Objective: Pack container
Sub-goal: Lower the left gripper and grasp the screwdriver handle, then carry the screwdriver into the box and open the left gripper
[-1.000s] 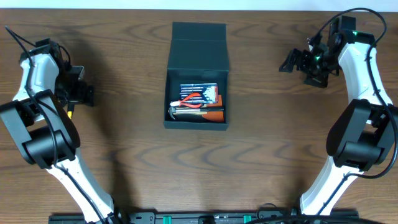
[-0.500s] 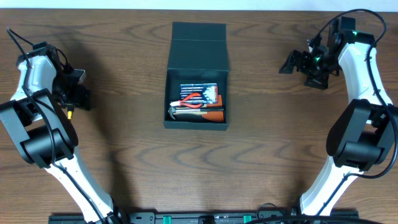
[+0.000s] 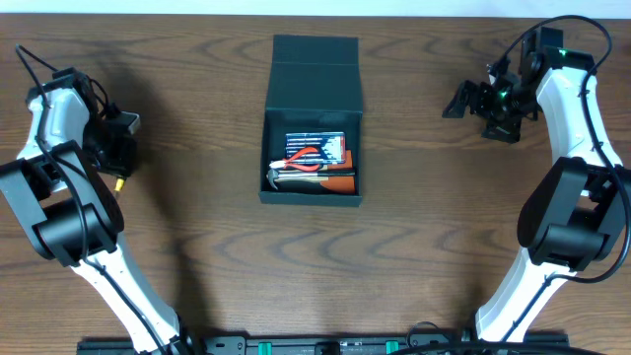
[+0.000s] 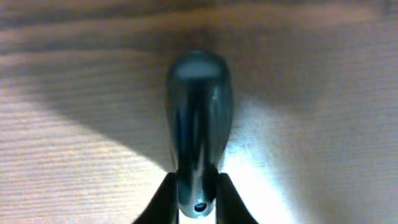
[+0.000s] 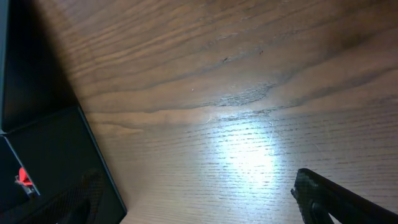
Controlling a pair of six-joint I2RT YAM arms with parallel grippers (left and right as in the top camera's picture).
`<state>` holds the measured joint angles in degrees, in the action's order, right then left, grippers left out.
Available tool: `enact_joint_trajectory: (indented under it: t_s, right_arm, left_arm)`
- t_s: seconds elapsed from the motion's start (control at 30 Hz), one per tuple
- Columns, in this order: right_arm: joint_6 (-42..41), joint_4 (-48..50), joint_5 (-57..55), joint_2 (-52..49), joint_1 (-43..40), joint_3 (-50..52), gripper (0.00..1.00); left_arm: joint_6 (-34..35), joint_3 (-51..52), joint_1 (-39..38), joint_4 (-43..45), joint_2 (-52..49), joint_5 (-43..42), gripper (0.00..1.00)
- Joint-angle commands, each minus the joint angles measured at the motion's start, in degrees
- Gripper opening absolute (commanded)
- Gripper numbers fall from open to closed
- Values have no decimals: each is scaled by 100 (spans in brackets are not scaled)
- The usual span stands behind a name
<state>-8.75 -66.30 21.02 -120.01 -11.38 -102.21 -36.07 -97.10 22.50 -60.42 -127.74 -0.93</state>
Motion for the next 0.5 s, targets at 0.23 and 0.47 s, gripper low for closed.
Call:
enact_joint_trajectory:
  t_s: [0.23, 0.47]
  right_arm:
    - [-42, -17, 20, -66, 59, -4, 99]
    - [-42, -15, 20, -66, 59, -2, 99]
  left_arm:
    - [81, -44, -339, -382, 391, -597, 6]
    - [76, -48, -776, -380, 1272, -595, 6]
